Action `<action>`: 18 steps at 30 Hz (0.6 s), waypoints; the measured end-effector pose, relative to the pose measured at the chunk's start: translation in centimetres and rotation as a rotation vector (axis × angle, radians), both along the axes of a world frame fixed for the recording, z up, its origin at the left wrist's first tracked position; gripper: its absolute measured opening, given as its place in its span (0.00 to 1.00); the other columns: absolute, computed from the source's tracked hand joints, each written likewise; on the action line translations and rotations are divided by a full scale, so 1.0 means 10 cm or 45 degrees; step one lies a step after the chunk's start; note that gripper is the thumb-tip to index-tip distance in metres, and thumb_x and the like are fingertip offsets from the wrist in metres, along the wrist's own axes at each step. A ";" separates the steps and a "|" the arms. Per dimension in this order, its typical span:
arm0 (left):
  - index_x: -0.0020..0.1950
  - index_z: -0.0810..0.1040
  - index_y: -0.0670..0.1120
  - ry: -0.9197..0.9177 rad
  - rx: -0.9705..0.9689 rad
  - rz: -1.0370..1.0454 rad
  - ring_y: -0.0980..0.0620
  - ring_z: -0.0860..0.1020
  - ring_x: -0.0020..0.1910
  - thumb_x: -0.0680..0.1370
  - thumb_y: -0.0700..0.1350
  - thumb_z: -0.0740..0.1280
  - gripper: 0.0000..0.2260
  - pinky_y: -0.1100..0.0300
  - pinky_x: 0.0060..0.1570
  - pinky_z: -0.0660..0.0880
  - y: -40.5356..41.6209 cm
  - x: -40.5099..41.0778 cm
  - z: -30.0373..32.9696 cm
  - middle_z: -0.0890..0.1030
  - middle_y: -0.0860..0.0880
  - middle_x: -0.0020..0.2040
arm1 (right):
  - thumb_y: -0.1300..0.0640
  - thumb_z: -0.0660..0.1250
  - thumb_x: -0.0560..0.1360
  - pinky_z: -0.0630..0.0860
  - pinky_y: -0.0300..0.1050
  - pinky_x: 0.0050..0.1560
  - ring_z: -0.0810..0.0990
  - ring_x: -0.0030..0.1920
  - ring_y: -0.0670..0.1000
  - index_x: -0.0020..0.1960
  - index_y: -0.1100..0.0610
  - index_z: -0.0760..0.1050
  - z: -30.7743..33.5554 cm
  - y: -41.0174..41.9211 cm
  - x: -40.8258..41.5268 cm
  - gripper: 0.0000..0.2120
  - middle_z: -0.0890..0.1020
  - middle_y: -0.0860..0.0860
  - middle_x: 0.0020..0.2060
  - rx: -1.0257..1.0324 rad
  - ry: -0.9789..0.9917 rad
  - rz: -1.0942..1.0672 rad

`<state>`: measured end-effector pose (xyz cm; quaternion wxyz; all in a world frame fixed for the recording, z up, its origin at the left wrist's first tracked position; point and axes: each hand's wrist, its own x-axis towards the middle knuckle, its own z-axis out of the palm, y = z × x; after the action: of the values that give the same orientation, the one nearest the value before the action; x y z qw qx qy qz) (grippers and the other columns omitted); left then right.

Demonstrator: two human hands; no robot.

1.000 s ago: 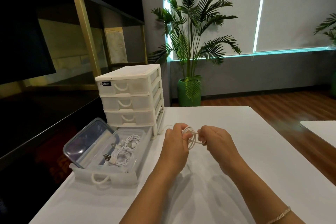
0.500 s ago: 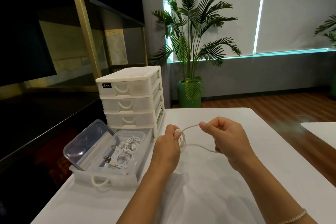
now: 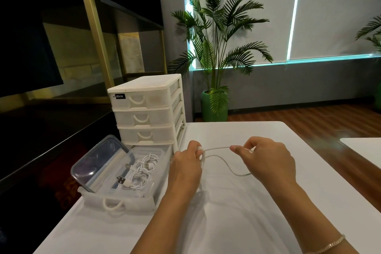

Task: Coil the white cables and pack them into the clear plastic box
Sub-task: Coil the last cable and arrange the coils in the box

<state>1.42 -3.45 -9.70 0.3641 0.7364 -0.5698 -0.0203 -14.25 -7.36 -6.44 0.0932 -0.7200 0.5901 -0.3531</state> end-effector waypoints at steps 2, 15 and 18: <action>0.57 0.69 0.47 -0.041 -0.022 0.020 0.45 0.71 0.48 0.83 0.47 0.48 0.12 0.54 0.45 0.69 0.01 -0.01 0.01 0.71 0.46 0.44 | 0.33 0.61 0.71 0.60 0.34 0.27 0.69 0.30 0.44 0.41 0.51 0.73 0.01 0.00 -0.02 0.20 0.74 0.45 0.33 -0.002 0.099 -0.072; 0.56 0.70 0.48 0.141 -0.118 0.020 0.50 0.71 0.45 0.83 0.47 0.51 0.10 0.64 0.34 0.65 0.00 -0.01 0.02 0.73 0.47 0.46 | 0.33 0.59 0.71 0.66 0.44 0.51 0.73 0.55 0.50 0.68 0.48 0.65 -0.04 -0.06 -0.07 0.30 0.77 0.50 0.57 -0.138 0.420 -0.160; 0.54 0.70 0.48 0.287 -0.165 0.046 0.50 0.71 0.43 0.82 0.46 0.52 0.08 0.62 0.34 0.60 -0.01 0.04 0.02 0.75 0.46 0.47 | 0.40 0.63 0.73 0.63 0.43 0.49 0.76 0.54 0.51 0.67 0.50 0.65 -0.06 -0.11 -0.14 0.26 0.78 0.50 0.56 -0.106 0.320 -0.117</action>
<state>1.79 -3.53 -9.53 0.4730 0.7145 -0.5121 -0.0597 -15.61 -8.50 -7.01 -0.0278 -0.7340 0.6143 -0.2881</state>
